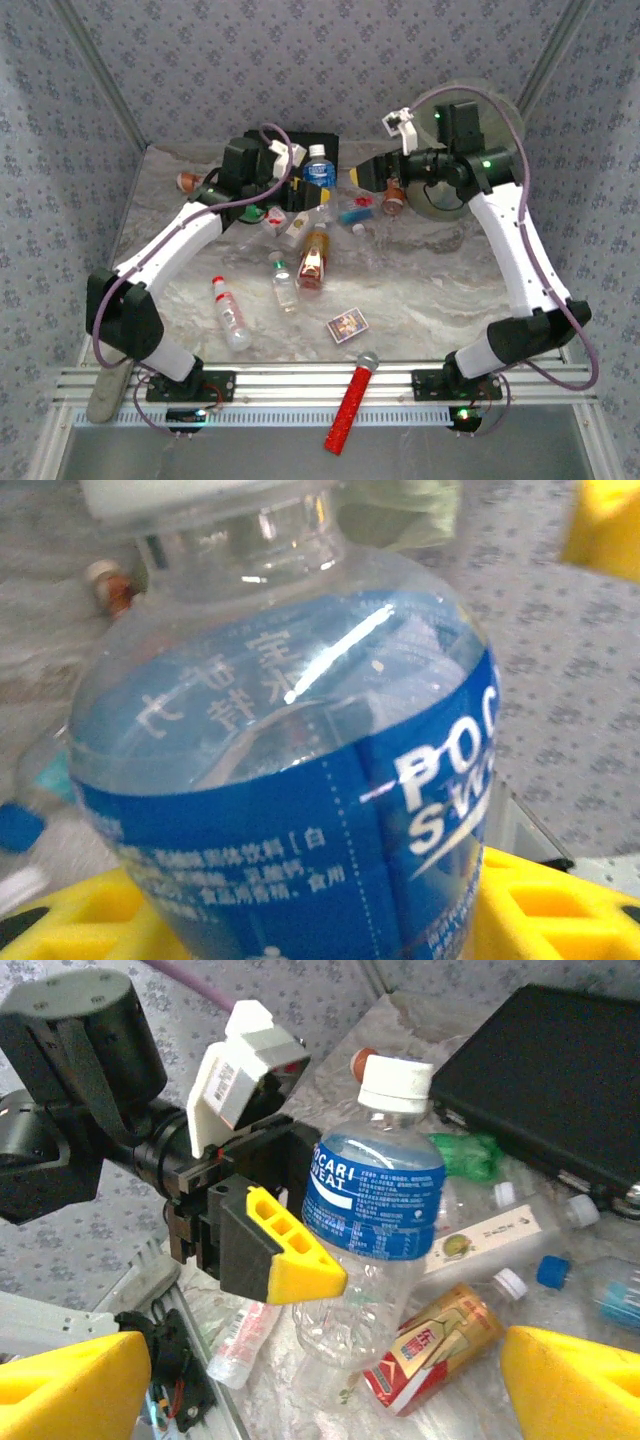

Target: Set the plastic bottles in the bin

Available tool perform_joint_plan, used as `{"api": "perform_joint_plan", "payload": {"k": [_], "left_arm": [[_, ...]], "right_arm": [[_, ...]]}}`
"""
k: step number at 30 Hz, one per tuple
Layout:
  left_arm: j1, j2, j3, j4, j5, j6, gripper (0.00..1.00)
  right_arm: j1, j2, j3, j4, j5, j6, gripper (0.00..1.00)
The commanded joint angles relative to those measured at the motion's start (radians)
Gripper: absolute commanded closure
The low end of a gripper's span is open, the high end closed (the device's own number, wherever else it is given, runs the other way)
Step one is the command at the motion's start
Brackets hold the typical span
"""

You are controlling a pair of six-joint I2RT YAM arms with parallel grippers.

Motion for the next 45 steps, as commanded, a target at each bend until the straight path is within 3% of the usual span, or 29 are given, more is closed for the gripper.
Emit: {"api": "perform_joint_plan", "payload": {"k": [1, 5, 13, 19, 23, 27, 32, 35, 42, 45], "left_arm": [[0.001, 0.027, 0.063, 0.083, 0.189, 0.068, 0.5], [-0.008, 0.031, 0.085, 0.08, 0.169, 0.083, 0.5], [-0.037, 0.037, 0.107, 0.076, 0.15, 0.11, 0.49], [-0.044, 0.036, 0.109, 0.077, 0.134, 0.117, 0.48], [-0.045, 0.03, 0.113, 0.068, 0.105, 0.118, 0.47], [-0.045, 0.019, 0.117, 0.05, 0.059, 0.109, 0.37], [-0.048, -0.006, 0.141, -0.066, -0.015, 0.105, 0.1], [-0.05, -0.061, 0.101, -0.123, -0.098, 0.102, 0.01], [-0.047, -0.208, -0.084, -0.247, -0.405, -0.013, 0.0], [-0.041, -0.242, -0.135, -0.355, -0.562, -0.081, 0.0]], "right_arm": [[0.018, 0.032, 0.02, 0.062, -0.056, 0.041, 0.08], [0.05, 0.089, 0.051, 0.062, 0.002, 0.045, 0.08], [0.083, 0.176, 0.094, 0.115, -0.016, 0.101, 0.1], [0.095, 0.208, 0.108, 0.135, -0.042, 0.133, 0.24], [0.095, 0.208, 0.119, 0.119, -0.035, 0.125, 0.4], [0.09, 0.197, 0.141, 0.101, -0.023, 0.115, 0.43], [0.063, 0.191, 0.2, 0.039, 0.015, 0.074, 0.46], [0.023, 0.182, 0.251, -0.001, 0.057, 0.05, 0.47], [-0.086, 0.188, 0.41, -0.072, 0.308, 0.009, 0.53], [-0.167, 0.222, 0.493, -0.097, 0.333, -0.006, 0.54]]}}
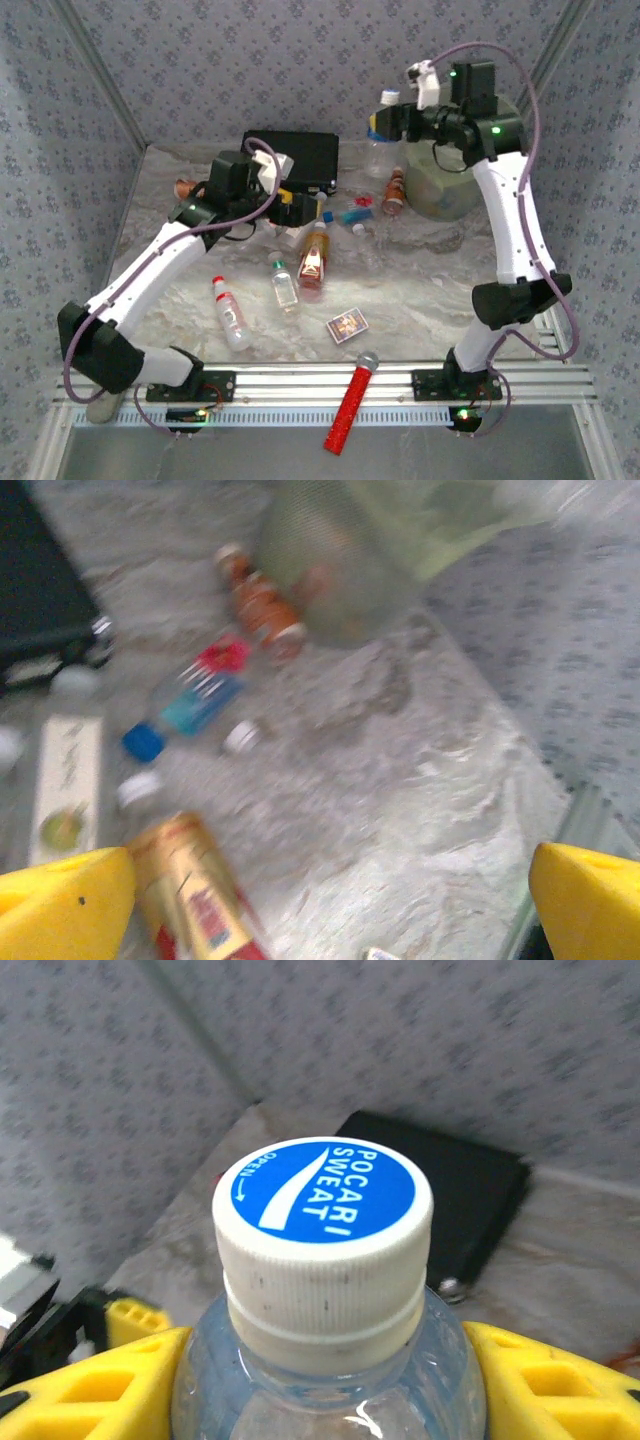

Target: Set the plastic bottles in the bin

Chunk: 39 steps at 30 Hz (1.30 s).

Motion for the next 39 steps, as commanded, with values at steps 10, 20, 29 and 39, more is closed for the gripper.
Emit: {"api": "perform_joint_plan", "payload": {"k": [10, 20, 29, 39], "left_arm": [[0.012, -0.148, -0.174, -0.373, -0.36, -0.284, 0.01], [0.002, -0.219, -0.265, -0.556, -0.438, -0.326, 0.0], [-0.011, -0.23, -0.344, -0.55, -0.434, -0.374, 0.0], [-0.062, -0.178, -0.377, -0.578, -0.481, -0.415, 0.0]], "right_arm": [[-0.241, 0.122, 0.232, -0.01, 0.45, -0.08, 0.62], [-0.247, 0.317, 0.372, -0.055, 0.763, -0.243, 0.63], [-0.278, 0.444, 0.356, -0.138, 0.714, -0.222, 0.64], [-0.322, 0.541, 0.336, -0.253, 0.589, -0.227, 0.62]]}}
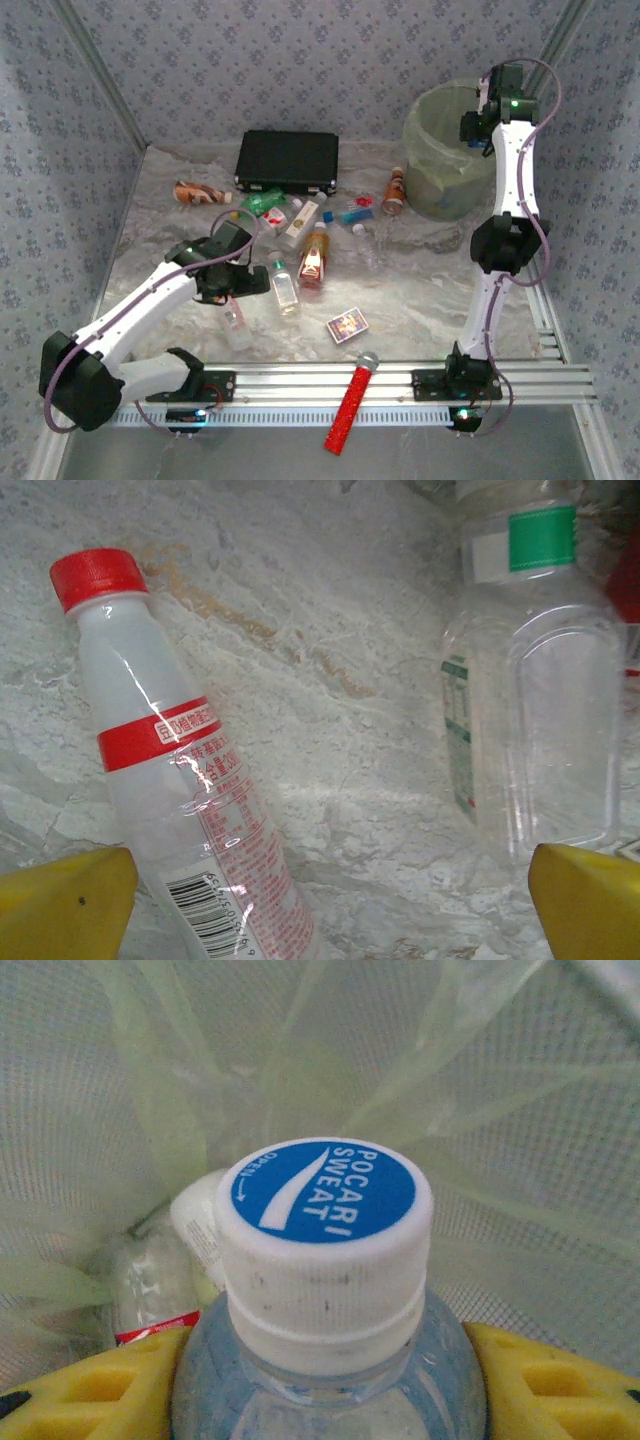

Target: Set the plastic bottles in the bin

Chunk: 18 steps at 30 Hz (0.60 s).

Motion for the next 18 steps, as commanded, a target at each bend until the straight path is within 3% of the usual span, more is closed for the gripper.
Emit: {"api": "perform_joint_plan", "payload": {"k": [1, 5, 15, 18], "left_arm": [[-0.013, 0.015, -0.014, -0.035, -0.028, -0.034, 0.0], [-0.019, 0.015, -0.03, -0.028, -0.021, -0.056, 0.0], [-0.029, -0.006, -0.111, 0.025, 0.034, -0.113, 0.0], [-0.033, -0.008, -0.12, 0.022, 0.037, -0.125, 0.0]], "right_arm": [[-0.013, 0.026, -0.007, -0.064, -0.053, -0.018, 0.61], [-0.028, 0.032, -0.047, -0.056, -0.078, 0.004, 0.56], [-0.04, 0.035, -0.054, -0.058, -0.096, 0.019, 0.22], [-0.042, 0.029, -0.039, -0.067, -0.094, 0.017, 0.19]]}}
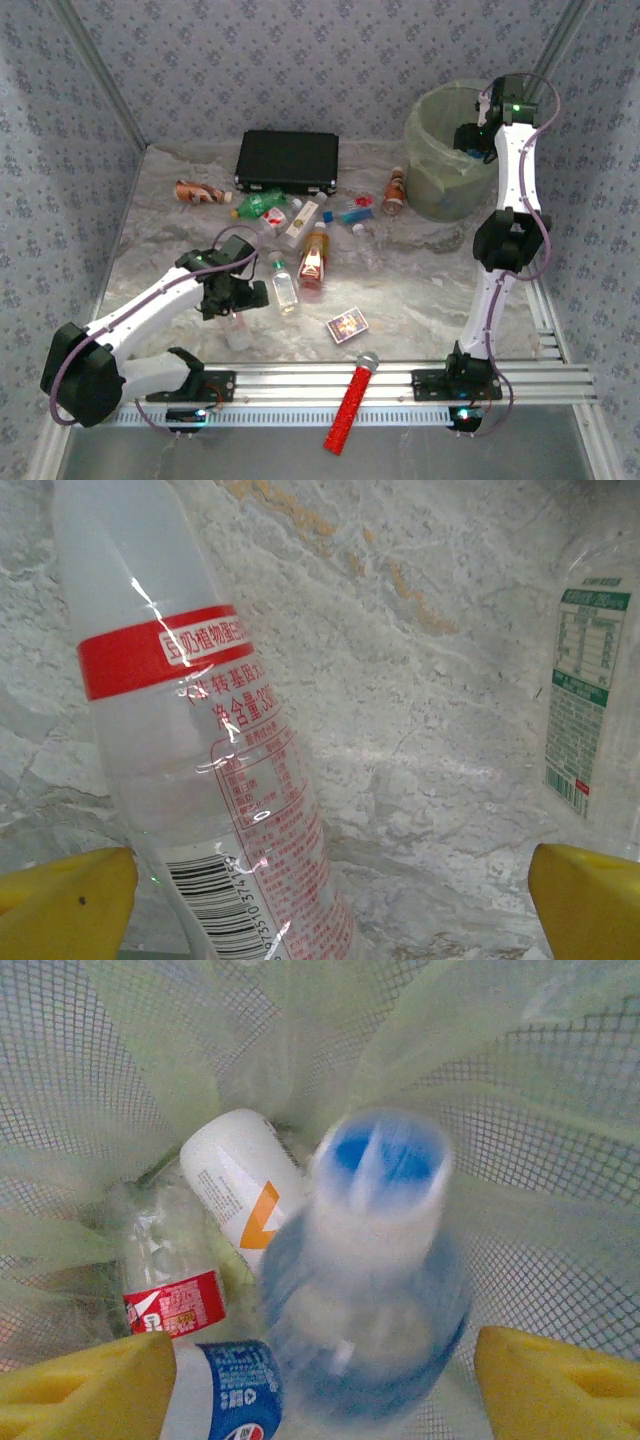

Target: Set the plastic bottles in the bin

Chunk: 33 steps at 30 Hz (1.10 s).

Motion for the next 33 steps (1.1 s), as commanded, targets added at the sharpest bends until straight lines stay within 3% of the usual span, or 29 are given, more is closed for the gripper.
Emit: {"api": "perform_joint_plan", "payload": {"k": [1, 17, 28, 33], "left_arm": [[-0.011, -0.026, -0.01, 0.006, 0.019, -0.035, 0.0], [-0.054, -0.081, -0.089, 0.019, 0.078, -0.141, 0.0], [-0.055, -0.15, -0.107, -0.022, 0.024, -0.232, 0.0], [-0.053, -0.295, -0.141, 0.033, -0.098, -0.353, 0.0]], "right_arm": [[-0.008, 0.006, 0.034, -0.045, -0.006, 0.002, 0.17], [0.011, -0.203, 0.109, -0.021, -0.122, 0.047, 0.04], [0.058, -0.326, 0.05, 0.015, -0.238, 0.06, 0.04], [0.078, -0.36, 0.037, 0.006, -0.236, 0.047, 0.04]]}}
